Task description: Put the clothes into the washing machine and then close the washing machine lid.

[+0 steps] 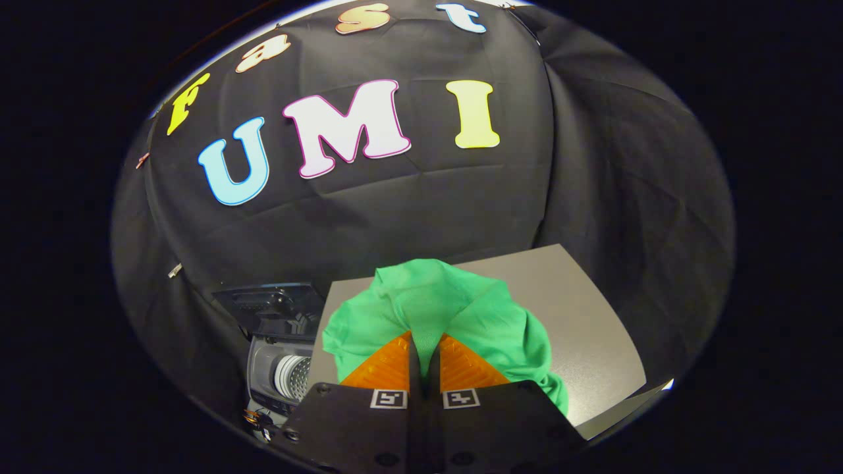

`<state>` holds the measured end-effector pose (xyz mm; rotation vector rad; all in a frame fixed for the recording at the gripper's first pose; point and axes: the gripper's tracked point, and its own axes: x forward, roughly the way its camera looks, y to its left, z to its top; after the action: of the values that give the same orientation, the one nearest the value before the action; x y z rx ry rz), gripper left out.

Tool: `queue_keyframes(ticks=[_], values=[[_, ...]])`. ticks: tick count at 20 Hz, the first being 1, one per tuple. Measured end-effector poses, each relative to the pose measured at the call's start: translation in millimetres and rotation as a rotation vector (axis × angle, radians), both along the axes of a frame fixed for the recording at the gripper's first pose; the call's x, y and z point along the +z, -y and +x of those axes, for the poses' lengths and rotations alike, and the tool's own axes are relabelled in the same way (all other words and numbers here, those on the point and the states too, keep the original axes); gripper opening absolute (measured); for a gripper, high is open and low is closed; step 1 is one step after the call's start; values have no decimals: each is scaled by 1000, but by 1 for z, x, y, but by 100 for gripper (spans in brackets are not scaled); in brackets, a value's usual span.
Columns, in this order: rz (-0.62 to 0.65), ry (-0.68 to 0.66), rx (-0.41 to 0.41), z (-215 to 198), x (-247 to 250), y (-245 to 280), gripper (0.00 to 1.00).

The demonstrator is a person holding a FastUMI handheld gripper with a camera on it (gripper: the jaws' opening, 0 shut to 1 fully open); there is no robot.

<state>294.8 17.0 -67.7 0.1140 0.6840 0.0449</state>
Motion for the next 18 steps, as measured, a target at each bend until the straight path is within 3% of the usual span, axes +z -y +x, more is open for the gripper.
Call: queue_keyframes(ticks=[9,14,18], values=[[0,105,35,-3,93,-42,5],[2,170,96,-10,143,-104,5],[18,184,166,-20,153,-172,5]])
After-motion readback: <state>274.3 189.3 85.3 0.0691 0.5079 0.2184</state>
